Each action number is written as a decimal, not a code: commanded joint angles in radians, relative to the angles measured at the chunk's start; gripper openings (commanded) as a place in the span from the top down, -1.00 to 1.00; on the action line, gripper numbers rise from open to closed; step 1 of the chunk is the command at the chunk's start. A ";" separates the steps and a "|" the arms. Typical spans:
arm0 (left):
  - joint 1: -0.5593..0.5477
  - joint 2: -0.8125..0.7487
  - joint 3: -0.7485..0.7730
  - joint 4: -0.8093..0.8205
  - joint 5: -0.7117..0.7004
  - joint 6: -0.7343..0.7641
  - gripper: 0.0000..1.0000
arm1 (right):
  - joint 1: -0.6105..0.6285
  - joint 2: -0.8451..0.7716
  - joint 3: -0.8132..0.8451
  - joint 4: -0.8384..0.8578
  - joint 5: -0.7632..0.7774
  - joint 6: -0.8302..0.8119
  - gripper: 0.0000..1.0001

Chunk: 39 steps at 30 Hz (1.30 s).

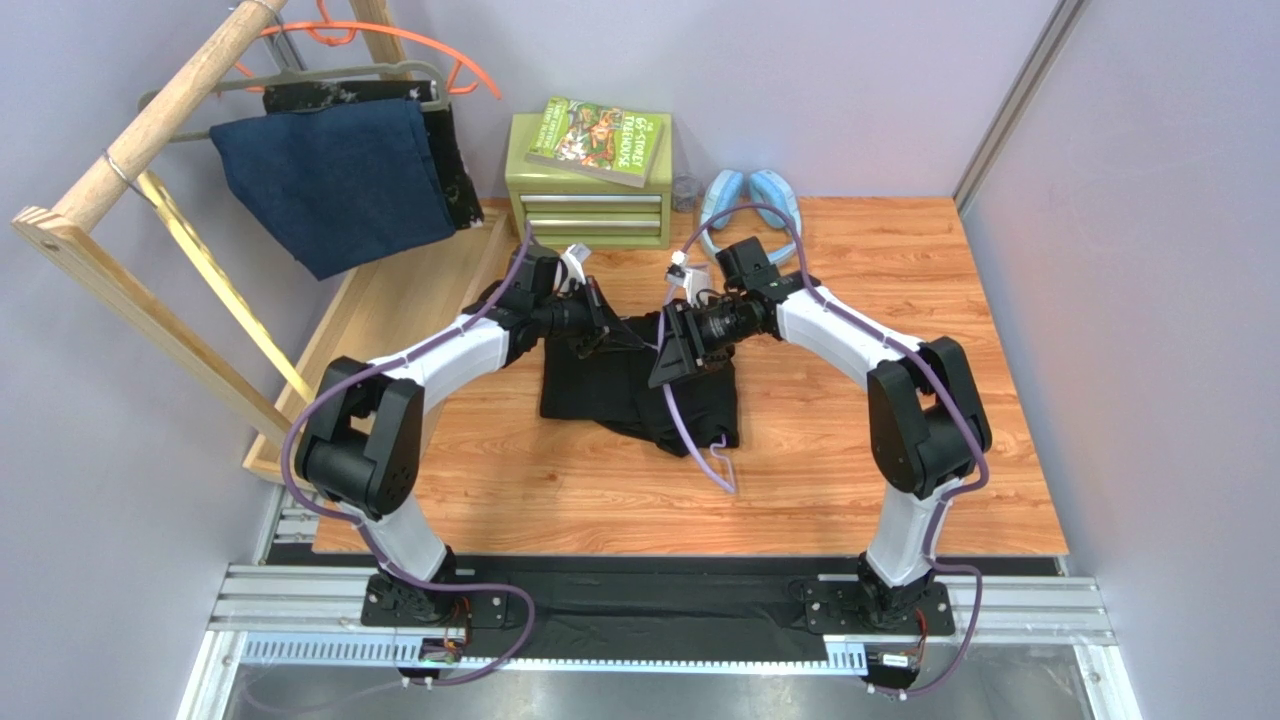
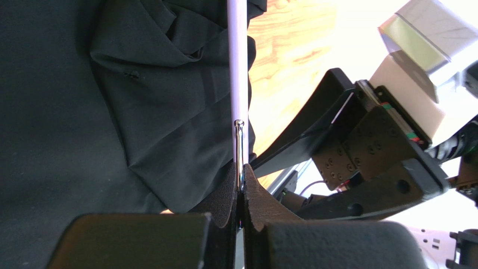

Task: Place the trousers on the hanger
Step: Place trousers on hanger

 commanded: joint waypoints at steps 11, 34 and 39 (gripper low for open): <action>-0.006 -0.087 0.046 0.040 0.024 -0.010 0.92 | 0.002 0.058 -0.007 0.192 -0.025 0.131 1.00; 0.122 0.041 -0.011 0.054 0.044 0.171 -0.23 | -0.181 0.054 -0.145 0.687 -0.315 0.545 1.00; 0.097 0.138 0.044 0.088 0.044 0.180 -0.23 | -0.182 0.072 -0.165 0.801 -0.334 0.646 1.00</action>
